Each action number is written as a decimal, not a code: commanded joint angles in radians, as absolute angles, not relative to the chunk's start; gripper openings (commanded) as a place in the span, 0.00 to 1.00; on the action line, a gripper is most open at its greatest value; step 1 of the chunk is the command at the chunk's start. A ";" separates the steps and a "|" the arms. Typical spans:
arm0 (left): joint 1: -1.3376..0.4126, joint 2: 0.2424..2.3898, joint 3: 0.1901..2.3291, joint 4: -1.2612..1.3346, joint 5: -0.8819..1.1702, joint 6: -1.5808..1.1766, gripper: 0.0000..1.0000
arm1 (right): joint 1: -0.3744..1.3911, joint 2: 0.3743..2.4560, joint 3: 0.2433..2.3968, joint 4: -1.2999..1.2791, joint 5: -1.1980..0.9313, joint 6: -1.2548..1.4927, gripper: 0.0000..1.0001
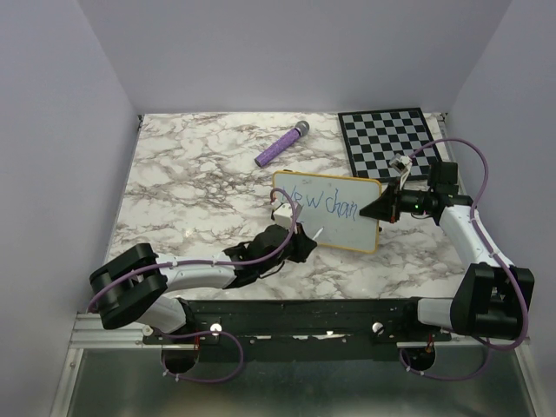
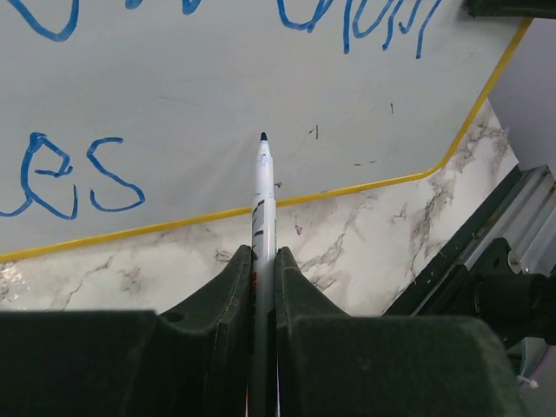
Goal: Write a sentence on the whiteboard
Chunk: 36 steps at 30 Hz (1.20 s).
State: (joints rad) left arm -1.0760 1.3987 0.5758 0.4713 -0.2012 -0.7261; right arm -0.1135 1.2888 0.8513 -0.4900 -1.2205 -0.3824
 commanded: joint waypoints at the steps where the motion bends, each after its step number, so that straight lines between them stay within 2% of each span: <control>1: -1.083 1.404 0.603 0.420 -0.244 -0.718 0.00 | -0.115 1.272 0.848 -0.459 -1.272 -0.379 0.01; 36: -1.042 1.434 0.664 0.327 -0.267 -0.732 0.00 | -0.115 1.272 0.850 -0.460 -1.275 -0.377 0.01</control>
State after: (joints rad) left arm -1.0538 1.4422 0.6544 0.3569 -0.2176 -0.7242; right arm -0.1135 1.2888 0.8513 -0.4866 -1.2201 -0.3824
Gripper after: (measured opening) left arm 0.193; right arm 0.068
